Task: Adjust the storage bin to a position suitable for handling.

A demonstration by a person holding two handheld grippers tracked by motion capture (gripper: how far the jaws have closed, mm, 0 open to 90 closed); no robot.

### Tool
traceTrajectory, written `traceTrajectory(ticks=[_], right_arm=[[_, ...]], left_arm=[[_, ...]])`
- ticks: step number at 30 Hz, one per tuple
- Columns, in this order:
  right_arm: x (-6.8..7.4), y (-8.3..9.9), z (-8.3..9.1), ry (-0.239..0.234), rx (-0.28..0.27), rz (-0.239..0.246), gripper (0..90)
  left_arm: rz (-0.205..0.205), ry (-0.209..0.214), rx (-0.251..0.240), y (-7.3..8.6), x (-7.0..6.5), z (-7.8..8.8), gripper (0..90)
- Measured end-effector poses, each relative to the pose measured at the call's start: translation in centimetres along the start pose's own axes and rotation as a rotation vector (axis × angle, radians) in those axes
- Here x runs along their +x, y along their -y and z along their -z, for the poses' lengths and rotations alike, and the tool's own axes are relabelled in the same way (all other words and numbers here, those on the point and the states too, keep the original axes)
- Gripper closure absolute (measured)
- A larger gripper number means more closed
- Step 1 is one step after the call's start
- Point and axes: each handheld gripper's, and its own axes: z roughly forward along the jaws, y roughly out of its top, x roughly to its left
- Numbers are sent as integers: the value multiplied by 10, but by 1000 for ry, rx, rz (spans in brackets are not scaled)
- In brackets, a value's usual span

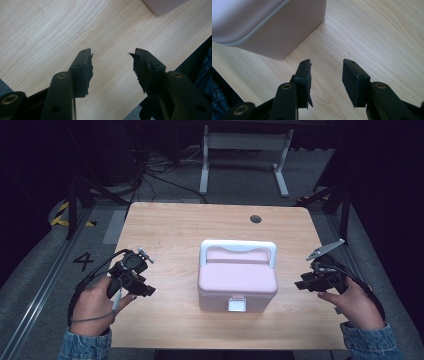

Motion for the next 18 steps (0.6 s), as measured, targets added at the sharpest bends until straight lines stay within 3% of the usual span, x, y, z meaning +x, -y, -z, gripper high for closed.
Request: traceTrajectory(ticks=[3, 9, 12, 18], right_arm=[[1, 0, 1, 17, -7, 3, 530], [-4, 6, 3, 23, -12, -33, 516], [-4, 9, 4, 26, -23, -24, 504], [-4, 13, 8, 37, -42, -14, 511]], left_arm=[[-17, -30, -25, -2, 0, 2, 473], [-34, -14, -52, -7, 0, 6, 502], [-51, -21, -50, -13, -3, 5, 530], [-56, 11, -84, -26, -7, 7, 505]])
